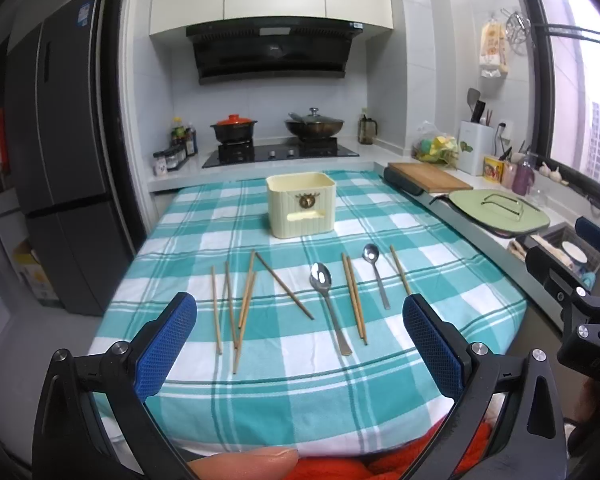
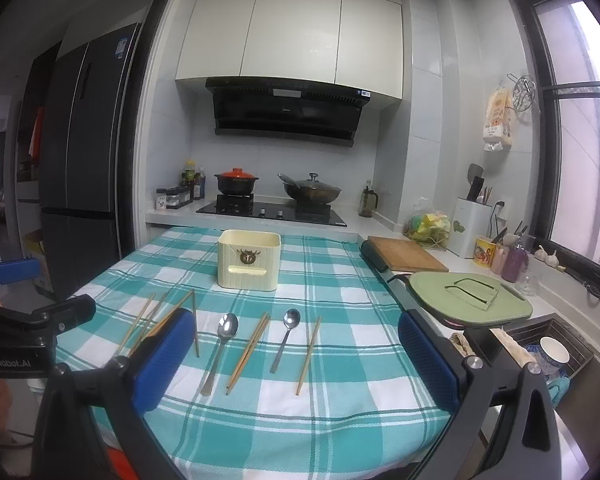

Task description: Organize utensils

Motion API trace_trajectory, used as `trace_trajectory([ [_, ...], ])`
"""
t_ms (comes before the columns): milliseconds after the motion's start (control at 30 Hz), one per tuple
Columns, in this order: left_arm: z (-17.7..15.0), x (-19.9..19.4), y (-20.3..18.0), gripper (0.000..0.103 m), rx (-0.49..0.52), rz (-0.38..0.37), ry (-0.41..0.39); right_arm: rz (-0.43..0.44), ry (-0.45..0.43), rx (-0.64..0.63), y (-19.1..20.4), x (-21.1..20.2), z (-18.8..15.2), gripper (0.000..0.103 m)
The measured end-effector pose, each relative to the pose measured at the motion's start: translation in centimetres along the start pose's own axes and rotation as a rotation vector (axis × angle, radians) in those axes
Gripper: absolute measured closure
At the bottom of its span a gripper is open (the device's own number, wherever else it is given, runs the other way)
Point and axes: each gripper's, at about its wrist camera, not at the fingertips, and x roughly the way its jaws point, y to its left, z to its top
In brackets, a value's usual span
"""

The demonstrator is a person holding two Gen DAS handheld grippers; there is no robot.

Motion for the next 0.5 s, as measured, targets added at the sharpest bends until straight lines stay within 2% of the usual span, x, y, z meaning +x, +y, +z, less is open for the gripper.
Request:
trace_trajectory([
  [500, -0.33, 0.83, -0.37, 0.0, 0.021, 0.007, 0.017, -0.003, 0.008, 0.011, -0.4, 0.51, -0.11, 0.0],
])
